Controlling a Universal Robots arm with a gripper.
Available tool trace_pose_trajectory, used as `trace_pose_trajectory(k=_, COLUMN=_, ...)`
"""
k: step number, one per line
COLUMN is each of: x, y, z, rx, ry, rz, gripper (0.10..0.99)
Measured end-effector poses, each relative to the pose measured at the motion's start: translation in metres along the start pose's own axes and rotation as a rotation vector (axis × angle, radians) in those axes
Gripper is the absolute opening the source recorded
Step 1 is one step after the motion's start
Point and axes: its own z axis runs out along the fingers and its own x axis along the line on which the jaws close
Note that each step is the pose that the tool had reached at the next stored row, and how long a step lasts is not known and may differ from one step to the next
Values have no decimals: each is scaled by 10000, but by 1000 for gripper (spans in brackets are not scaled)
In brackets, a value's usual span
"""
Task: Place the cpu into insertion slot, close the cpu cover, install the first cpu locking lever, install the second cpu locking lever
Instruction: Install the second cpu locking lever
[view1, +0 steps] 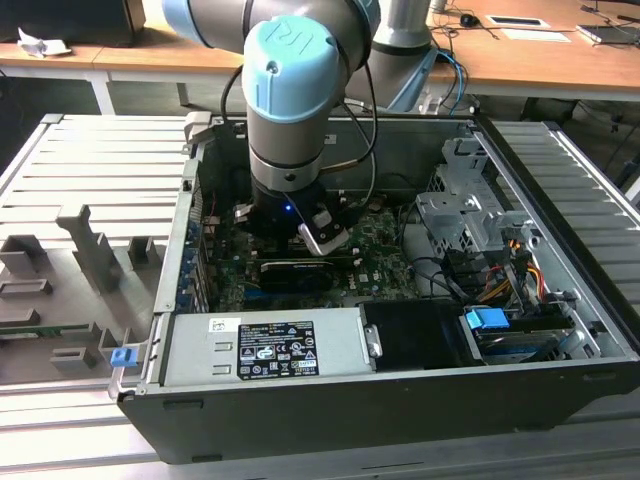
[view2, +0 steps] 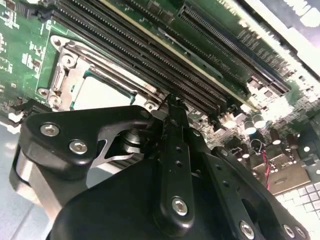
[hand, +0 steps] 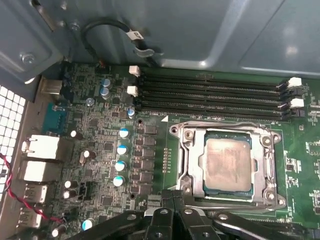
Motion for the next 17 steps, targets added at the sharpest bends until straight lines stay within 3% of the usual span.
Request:
trace_pose_trajectory(k=3, x=2, y=-6, z=26, rx=-219, ry=-18, rz=-2, gripper=106)
trace_pose_trajectory(k=7, x=14, y=-7, z=28, rx=-268, ry=-21, rz=-3, gripper=106)
trace_pose_trajectory(k=11, x=13, y=53, z=-186, rx=-272, ry=-20, rz=-3, gripper=106)
trace_pose_trajectory(k=15, x=12, y=75, z=-263, rx=-270, ry=-20, rz=-3, gripper=106)
trace_pose_trajectory(k=17, x=12, y=75, z=-263, rx=-271, ry=-21, rz=-3, gripper=106)
